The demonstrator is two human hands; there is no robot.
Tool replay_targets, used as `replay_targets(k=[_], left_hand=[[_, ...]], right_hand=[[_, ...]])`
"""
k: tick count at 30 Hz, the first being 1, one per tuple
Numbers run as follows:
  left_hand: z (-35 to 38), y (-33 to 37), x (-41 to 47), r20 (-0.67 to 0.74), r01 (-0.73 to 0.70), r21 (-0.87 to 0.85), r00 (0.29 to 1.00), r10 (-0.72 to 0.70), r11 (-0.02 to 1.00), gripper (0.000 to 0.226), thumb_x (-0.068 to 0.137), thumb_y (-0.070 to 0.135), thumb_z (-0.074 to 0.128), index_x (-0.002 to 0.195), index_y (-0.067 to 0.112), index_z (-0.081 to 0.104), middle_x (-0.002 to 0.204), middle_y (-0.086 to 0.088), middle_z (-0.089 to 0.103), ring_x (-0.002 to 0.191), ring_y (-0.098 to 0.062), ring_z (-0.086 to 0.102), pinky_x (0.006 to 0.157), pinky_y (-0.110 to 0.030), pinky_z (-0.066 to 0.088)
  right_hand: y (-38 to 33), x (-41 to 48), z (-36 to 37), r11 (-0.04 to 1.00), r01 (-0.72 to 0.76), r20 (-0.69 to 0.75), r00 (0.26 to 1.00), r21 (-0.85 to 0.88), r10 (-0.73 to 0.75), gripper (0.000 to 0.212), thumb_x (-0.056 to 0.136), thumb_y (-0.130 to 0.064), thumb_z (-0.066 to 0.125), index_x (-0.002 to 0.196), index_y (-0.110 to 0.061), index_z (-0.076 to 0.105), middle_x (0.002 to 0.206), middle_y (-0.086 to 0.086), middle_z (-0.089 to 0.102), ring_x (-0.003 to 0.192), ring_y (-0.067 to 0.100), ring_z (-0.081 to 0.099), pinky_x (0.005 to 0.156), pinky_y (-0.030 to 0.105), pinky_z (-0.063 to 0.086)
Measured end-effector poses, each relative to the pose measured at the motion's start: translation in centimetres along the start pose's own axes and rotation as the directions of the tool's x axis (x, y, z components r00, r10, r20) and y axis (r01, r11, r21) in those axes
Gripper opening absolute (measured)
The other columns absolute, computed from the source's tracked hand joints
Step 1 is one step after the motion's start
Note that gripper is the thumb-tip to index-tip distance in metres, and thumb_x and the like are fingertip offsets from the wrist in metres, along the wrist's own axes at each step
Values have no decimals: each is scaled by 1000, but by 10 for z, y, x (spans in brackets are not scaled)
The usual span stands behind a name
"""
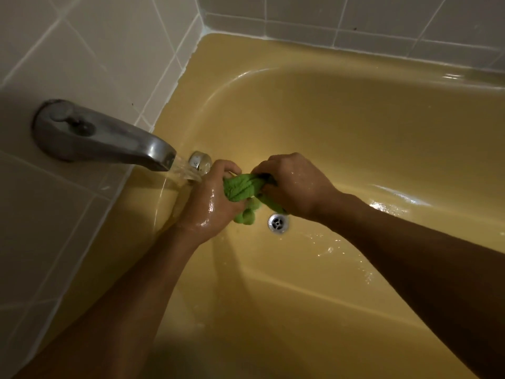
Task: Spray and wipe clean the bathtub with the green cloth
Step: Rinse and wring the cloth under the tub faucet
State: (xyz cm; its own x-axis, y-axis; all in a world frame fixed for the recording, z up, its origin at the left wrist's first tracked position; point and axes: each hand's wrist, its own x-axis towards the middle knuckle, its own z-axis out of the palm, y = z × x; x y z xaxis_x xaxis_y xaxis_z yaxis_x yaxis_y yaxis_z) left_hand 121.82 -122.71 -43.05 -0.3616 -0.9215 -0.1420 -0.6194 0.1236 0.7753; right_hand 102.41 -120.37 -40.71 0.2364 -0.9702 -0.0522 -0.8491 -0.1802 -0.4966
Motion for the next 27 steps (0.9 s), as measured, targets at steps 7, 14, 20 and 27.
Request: replay_targets(k=[7, 14, 20, 27], left_hand=[[1, -17, 5, 50, 51, 75, 997, -54, 996, 26, 75, 22, 80, 93, 20, 61, 85, -10, 62, 73, -23, 61, 64, -45, 52], [2, -27, 0, -29, 29, -217, 999, -36, 976, 32, 82, 6, 85, 103, 21, 66, 90, -3, 72, 76, -3, 67, 68, -21, 56], [-2, -29, 0, -47, 27, -281, 998, -42, 959, 43, 75, 25, 91, 108, 42, 71, 99, 14, 75, 93, -5, 71, 81, -29, 60], [-3, -23, 4, -48, 15, -218, 999, -26, 976, 46, 82, 14, 86, 124, 22, 71, 104, 8, 74, 91, -1, 70, 77, -18, 57]], right_hand=[[1, -13, -13, 985, 114, -218, 972, 133, -83, 27, 92, -9, 57, 110, -12, 77, 88, 4, 72, 73, 20, 64, 66, 38, 53], [17, -26, -23, 982, 46, -322, 947, 181, 15, 32, 88, -13, 56, 112, -14, 77, 92, 3, 73, 80, 18, 67, 72, 38, 55], [32, -38, -24, 971, -27, -342, 933, 237, 109, 28, 91, -3, 65, 111, -18, 78, 93, -2, 73, 83, 9, 64, 75, 26, 52], [42, -37, -20, 915, -127, -361, 891, 384, 275, 28, 91, -6, 68, 109, -26, 78, 95, -13, 72, 90, 1, 66, 78, 15, 51]])
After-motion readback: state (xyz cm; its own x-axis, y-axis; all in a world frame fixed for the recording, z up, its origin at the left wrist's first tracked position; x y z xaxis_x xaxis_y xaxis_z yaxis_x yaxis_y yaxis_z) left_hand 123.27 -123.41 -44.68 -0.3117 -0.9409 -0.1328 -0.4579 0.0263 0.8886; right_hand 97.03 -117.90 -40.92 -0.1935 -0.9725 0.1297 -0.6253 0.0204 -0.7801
